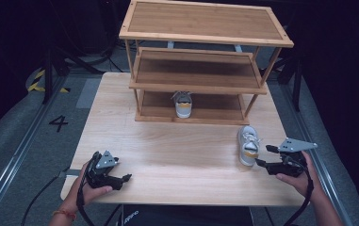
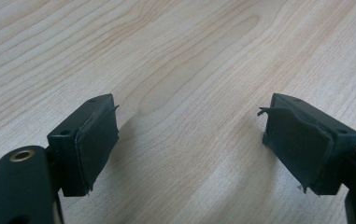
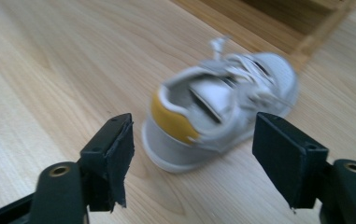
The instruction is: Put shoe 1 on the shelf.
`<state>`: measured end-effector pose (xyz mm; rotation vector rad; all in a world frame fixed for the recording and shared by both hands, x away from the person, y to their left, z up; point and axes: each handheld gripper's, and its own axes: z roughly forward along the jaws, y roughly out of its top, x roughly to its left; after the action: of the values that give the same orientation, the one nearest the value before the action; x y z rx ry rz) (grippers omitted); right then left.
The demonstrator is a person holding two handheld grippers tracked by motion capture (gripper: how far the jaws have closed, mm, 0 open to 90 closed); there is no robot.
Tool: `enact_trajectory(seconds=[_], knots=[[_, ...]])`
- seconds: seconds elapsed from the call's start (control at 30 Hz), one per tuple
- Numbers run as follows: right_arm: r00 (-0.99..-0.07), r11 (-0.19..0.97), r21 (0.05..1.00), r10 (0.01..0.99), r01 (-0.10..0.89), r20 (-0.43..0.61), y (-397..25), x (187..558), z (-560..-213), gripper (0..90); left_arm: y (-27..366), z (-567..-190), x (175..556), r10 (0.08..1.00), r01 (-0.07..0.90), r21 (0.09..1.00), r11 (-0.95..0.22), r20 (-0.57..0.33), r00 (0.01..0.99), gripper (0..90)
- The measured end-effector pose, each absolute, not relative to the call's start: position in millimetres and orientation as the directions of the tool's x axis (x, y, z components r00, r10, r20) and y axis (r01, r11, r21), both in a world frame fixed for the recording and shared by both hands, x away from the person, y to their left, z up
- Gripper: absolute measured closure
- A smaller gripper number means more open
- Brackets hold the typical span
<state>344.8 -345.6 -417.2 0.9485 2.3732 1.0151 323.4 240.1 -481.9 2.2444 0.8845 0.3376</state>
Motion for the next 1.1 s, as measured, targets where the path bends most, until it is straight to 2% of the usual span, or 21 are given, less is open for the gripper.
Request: enact_trajectory(seconds=[0.1,0.27,0.47,0.63,0.7,0.73,0.8,0.9,1.1], knots=[[-0.742,0.564,0.715,0.664,0.414,-0.094,-329,349,-415,37.2,240,-482,323,0.68,0.499,0.688,-0.527,-0.01,0.733,17.5],[-0.764,0.61,0.673,0.637,0.418,-0.102,-317,357,-417,38.1,240,-482,323,0.679,0.5,0.684,-0.531,-0.01,0.734,17.5],[-0.782,0.626,0.624,0.623,0.467,-0.039,-307,376,-421,38.8,240,-482,323,0.681,0.5,0.686,-0.529,-0.009,0.732,17.5],[-0.766,0.646,0.547,0.643,0.532,-0.014,-300,389,-429,45.9,240,-482,323,0.68,0.503,0.683,-0.529,-0.013,0.733,17.4],[-0.761,0.648,0.524,0.648,0.553,0.002,-297,393,-434,52.8,240,-482,323,0.68,0.504,0.683,-0.528,-0.015,0.733,17.4],[-0.759,0.649,0.514,0.651,0.561,0.006,-296,395,-436,59.4,240,-482,324,0.678,0.499,0.683,-0.533,-0.007,0.735,17.4],[-0.756,0.647,0.51,0.654,0.567,0.01,-295,397,-438,63.7,240,-482,323,0.68,0.504,0.683,-0.529,-0.014,0.733,17.4],[-0.77,0.653,0.514,0.637,0.556,0.023,-296,398,-438,66.8,240,-482,323,0.681,0.503,0.683,-0.529,-0.013,0.733,17.4],[-0.788,0.67,0.518,0.616,0.532,0.013,-294,397,-436,67.1,240,-481,324,0.677,0.496,0.682,-0.537,-0.003,0.736,17.4]])
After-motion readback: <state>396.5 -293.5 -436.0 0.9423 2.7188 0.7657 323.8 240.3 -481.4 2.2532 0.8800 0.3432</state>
